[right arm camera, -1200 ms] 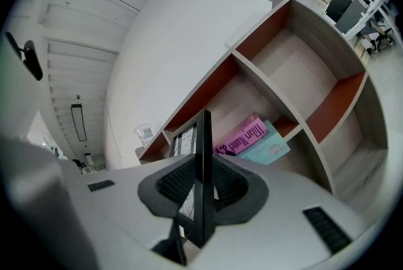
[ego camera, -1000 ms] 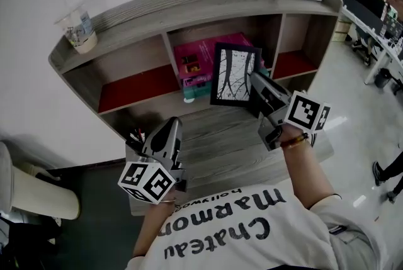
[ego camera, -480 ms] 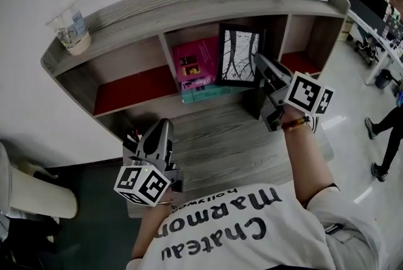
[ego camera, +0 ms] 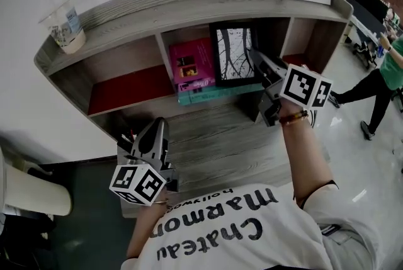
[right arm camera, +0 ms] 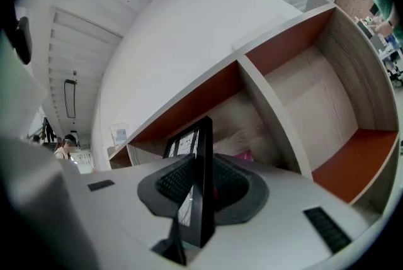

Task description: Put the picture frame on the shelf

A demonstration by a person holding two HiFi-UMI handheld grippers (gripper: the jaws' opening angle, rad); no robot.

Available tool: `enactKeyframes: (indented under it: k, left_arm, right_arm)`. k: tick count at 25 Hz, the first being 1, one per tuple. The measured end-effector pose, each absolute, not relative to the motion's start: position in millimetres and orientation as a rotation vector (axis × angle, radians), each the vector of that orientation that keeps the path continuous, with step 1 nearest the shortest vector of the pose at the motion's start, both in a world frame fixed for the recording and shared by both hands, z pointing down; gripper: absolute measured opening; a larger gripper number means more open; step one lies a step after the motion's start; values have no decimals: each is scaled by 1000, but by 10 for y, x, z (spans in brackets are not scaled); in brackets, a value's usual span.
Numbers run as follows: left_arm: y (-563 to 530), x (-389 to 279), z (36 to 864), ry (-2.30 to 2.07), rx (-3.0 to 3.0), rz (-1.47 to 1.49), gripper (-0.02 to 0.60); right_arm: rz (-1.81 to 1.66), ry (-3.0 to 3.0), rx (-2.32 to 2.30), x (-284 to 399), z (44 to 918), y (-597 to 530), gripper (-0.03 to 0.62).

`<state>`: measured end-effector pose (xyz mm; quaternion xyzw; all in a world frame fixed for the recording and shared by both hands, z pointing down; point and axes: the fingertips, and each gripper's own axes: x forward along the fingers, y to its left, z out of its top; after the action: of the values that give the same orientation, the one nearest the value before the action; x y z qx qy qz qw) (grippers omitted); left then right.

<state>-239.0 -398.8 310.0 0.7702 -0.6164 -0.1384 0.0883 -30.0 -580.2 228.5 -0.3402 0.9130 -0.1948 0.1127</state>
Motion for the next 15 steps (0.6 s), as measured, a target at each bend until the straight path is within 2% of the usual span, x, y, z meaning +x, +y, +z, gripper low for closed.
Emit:
enactKeyframes:
  k: [15]
  left_arm:
    - [-3932, -2505, 3153, -1872, 2251, -429, 17]
  right_arm:
    - [-309, 2813, -1269, -405, 2322, -5955, 77]
